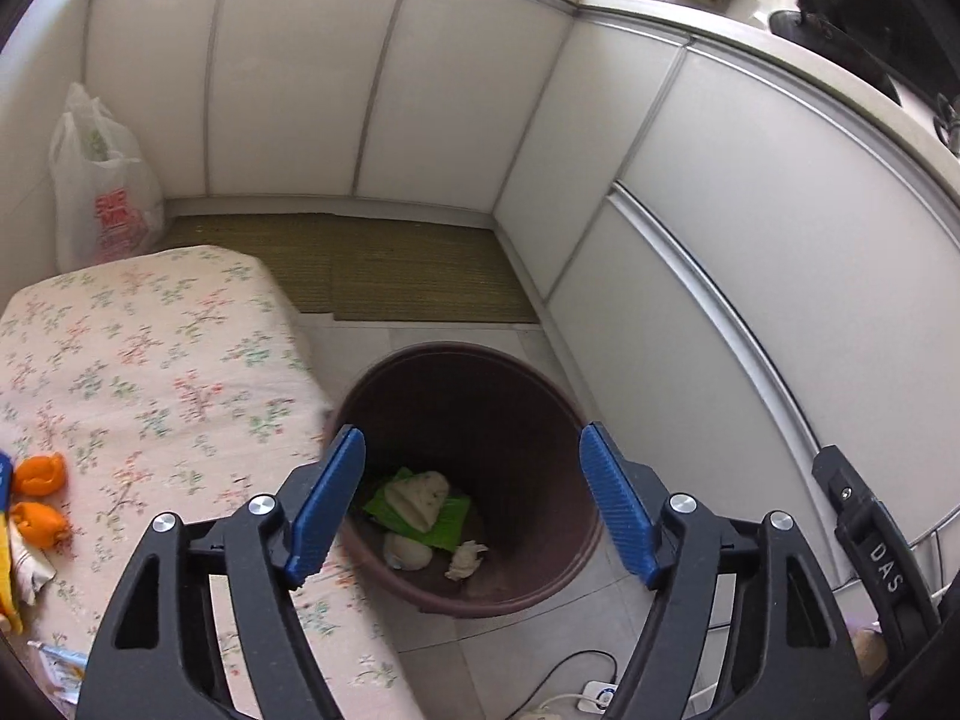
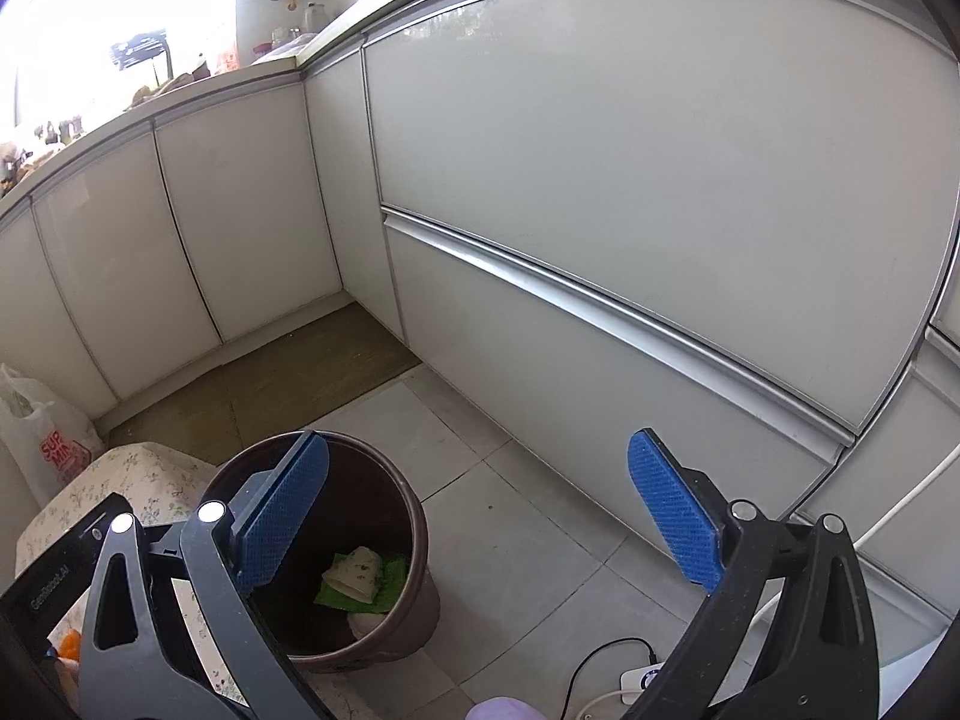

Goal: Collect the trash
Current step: 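Lower the white paper cup into the brown bin and open the left tool, then bring both tools back over the table toward the red noodle cup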

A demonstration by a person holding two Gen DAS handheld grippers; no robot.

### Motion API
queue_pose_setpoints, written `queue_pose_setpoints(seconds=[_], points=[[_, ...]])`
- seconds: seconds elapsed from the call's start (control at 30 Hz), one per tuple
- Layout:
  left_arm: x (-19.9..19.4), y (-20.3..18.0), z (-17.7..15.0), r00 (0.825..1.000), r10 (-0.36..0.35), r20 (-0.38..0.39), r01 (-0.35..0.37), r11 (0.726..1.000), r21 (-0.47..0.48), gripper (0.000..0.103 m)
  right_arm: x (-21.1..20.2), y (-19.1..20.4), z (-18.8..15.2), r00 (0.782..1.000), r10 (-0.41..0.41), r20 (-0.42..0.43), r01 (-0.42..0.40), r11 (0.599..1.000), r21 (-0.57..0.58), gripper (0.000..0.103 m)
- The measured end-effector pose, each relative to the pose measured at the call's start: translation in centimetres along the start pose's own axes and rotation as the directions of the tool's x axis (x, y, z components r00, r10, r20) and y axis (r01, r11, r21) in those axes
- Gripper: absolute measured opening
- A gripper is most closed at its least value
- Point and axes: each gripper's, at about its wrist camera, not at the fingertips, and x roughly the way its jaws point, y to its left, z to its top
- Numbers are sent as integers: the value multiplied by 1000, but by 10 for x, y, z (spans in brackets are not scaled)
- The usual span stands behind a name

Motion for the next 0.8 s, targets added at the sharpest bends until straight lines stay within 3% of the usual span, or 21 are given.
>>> queue_pose_setpoints(seconds=[0.3, 0.5, 0.7, 0.8], points=[[-55, 99, -26, 986, 168, 13, -165, 978, -124, 77, -16, 63, -23, 990, 130, -58, -137, 981, -141, 96], [-98, 189, -53, 958, 286, -9, -280, 931, -234, 77, -35, 120, -47, 970, 218, -105, -238, 937, -254, 96], [-149, 282, -84, 929, 366, -45, -357, 863, -358, 77, -58, 177, -79, 939, 301, -169, -343, 870, -355, 96], [-169, 316, -96, 915, 395, -81, -397, 846, -356, 77, -71, 202, -96, 931, 321, -176, -366, 832, -418, 96]])
